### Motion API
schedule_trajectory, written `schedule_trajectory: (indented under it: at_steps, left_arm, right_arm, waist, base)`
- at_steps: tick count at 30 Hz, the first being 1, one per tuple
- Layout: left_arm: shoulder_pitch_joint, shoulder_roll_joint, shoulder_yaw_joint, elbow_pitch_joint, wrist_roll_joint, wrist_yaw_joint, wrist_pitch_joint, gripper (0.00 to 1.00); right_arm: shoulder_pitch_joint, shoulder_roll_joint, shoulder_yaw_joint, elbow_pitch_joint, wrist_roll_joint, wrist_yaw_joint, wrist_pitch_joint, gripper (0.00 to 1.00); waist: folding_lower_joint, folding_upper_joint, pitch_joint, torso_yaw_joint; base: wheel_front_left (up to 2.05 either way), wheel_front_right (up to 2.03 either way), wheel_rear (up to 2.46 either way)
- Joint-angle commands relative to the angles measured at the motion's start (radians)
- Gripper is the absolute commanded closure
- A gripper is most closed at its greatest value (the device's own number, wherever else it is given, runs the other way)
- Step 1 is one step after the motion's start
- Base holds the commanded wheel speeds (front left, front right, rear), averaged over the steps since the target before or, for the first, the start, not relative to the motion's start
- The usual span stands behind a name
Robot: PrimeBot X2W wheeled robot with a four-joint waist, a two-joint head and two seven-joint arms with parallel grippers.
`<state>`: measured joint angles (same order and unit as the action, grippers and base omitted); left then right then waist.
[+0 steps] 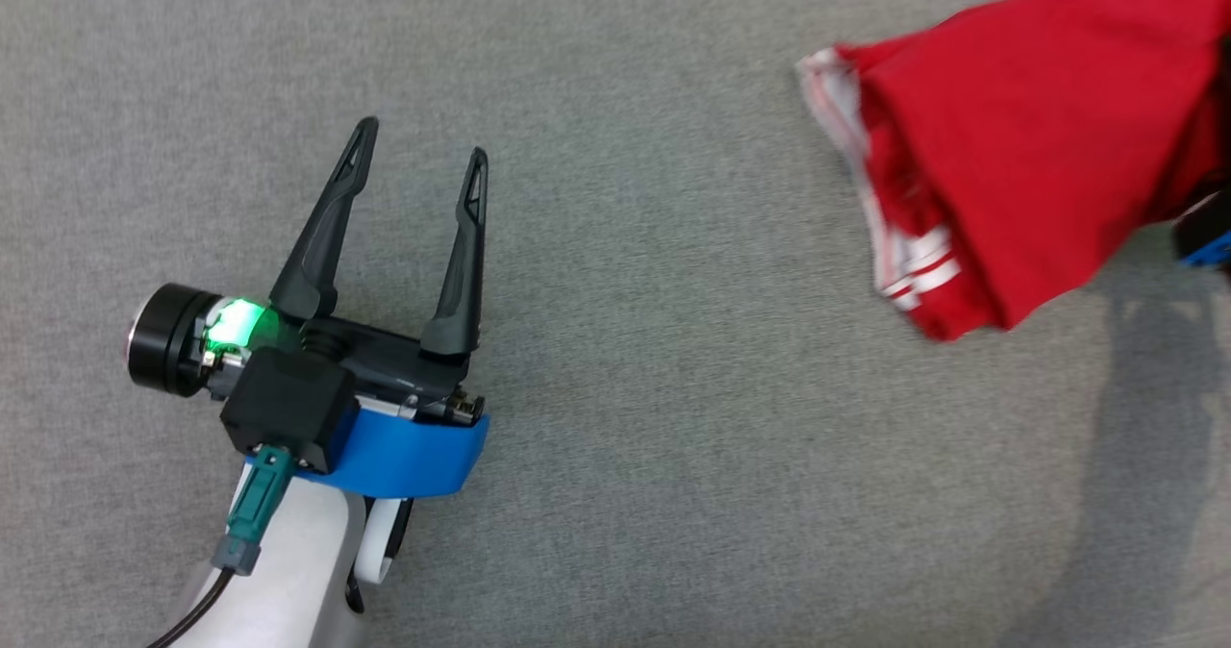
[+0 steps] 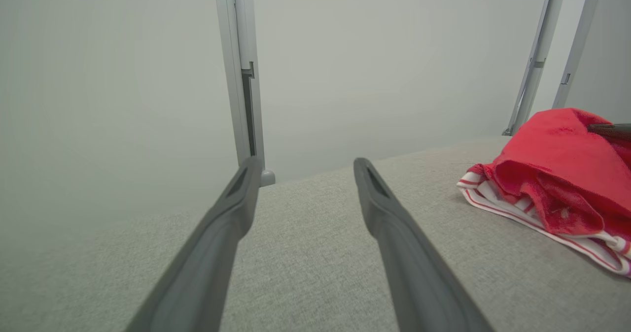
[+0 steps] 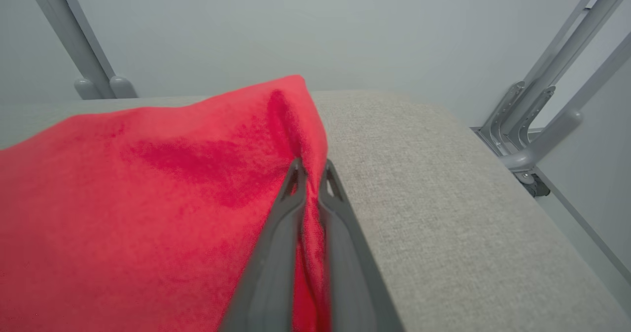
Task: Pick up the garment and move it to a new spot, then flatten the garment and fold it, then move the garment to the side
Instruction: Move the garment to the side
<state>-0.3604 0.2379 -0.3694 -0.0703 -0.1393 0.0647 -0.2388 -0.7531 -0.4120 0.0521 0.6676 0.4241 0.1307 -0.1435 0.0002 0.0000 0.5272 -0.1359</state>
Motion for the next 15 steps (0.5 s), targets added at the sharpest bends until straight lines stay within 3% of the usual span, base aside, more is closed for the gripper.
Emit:
schedule_trajectory:
  at_steps: [1,6,15]
  left_arm:
    - [-0.033,-0.006,-0.011,-0.003,0.009,-0.009,-0.003,0.00]
    - [-0.065,-0.013,-0.028,-0.005,0.019,-0.018,-0.010,0.00]
    - [-0.099,-0.017,-0.054,0.008,0.035,-0.027,-0.018,0.00]
  right_arm:
    - [-0.046,-0.040,-0.045,0.035,-0.023,0.000,-0.023,1.00]
    - [-0.088,-0.066,-0.102,0.080,-0.039,0.000,-0.034,1.00]
    - [-0.131,-0.086,-0.201,0.142,-0.208,0.000,-0.055,1.00]
  waist:
    - [-0.0002,0.0000,0.060,0.048]
    - [-0.0002,0.0000,0.093,0.063]
    - [-0.0002,0.0000,0.120,0.069]
  base:
    - [0.00,0.00,0.00]
    - [0.00,0.00,0.00]
    - [0.00,0.00,0.00]
